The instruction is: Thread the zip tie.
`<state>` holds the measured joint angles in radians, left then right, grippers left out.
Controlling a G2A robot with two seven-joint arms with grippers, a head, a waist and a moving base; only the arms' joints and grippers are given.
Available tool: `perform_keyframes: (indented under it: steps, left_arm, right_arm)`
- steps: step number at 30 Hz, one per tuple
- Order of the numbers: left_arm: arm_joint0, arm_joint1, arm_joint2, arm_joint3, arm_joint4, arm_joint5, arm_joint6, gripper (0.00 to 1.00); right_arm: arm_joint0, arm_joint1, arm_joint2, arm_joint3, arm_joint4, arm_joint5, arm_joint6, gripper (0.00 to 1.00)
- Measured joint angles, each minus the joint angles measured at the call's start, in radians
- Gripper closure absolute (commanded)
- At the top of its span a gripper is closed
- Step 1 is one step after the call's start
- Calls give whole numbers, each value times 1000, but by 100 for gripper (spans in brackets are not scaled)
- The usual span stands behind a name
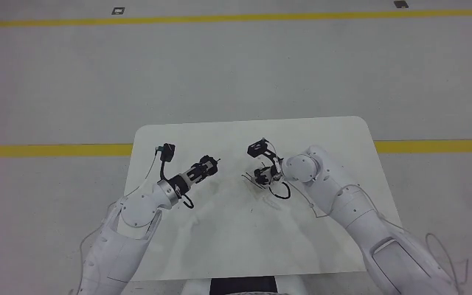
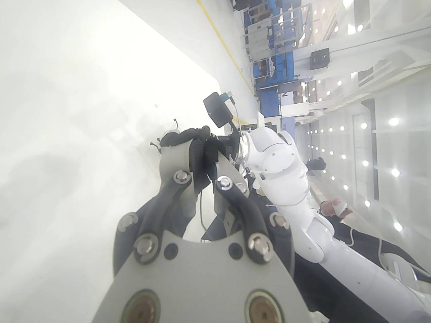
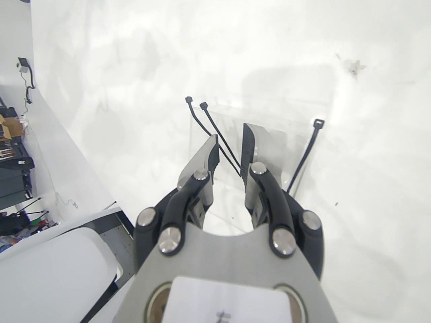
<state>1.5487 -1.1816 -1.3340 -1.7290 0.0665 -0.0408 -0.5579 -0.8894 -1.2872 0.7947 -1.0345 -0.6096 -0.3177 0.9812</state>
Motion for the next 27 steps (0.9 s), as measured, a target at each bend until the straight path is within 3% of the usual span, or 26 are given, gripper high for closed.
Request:
perform_keyframes:
  steps: [14,27]
  left_arm:
    - [0,0,0,0,0,0,0,100]
    - [0,0,0,0,0,0,0,100]
  right_arm:
    - [25,-18,-41,36,-15,-2,-13,80]
    - [37,-28,-56,70,-19,-8,-23,98]
